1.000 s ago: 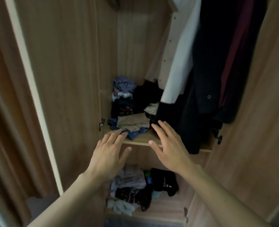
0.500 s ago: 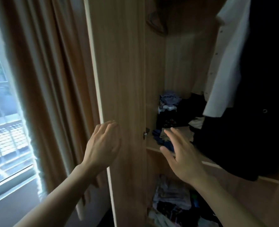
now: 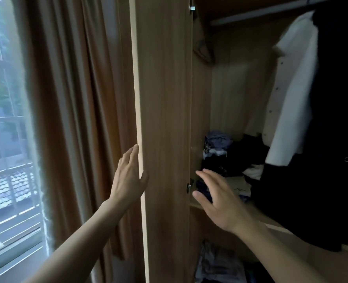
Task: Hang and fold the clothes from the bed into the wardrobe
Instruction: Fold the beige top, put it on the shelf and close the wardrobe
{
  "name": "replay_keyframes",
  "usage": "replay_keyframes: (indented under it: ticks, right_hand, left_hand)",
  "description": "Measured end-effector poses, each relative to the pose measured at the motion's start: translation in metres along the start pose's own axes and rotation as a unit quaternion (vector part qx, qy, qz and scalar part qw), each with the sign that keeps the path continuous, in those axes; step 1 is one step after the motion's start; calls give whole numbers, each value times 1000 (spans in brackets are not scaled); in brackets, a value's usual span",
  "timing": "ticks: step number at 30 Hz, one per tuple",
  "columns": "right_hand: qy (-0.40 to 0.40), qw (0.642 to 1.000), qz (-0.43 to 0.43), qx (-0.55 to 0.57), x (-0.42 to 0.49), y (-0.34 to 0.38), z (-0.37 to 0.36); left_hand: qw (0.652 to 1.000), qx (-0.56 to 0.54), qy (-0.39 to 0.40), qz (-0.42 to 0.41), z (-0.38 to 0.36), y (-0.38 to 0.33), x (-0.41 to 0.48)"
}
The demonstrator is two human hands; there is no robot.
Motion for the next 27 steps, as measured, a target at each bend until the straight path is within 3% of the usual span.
replay_keyframes:
  ticks: [10, 15, 18, 23, 27]
  right_hand:
    - [16, 999, -38, 9, 38, 13, -45]
    - [-8, 992, -57, 113, 60, 37, -50]
    - [-71, 990, -6, 120, 87, 67, -37]
    - [-131, 985, 113, 20, 140, 122, -10]
    - [-171, 976, 132, -33, 170, 147, -11]
  left_hand:
    - [985, -134, -78, -78, -22, 44, 30]
    - [964, -219, -98, -112, -20, 49, 32]
    - [958, -251, -89, -105, -20, 52, 32]
    - [942, -328, -67, -33, -21, 64, 33]
    - [940, -339, -27, -41, -17, 68, 34]
Point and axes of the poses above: each hand's wrist, its own x-axis towards the middle knuckle, its own z-axis out of the back of the hand, y = z × x, the point moved 2 cm from there along x, towards the middle knuckle, and after that the axes turned 12 degrees about -x, right-handed, at the moved point
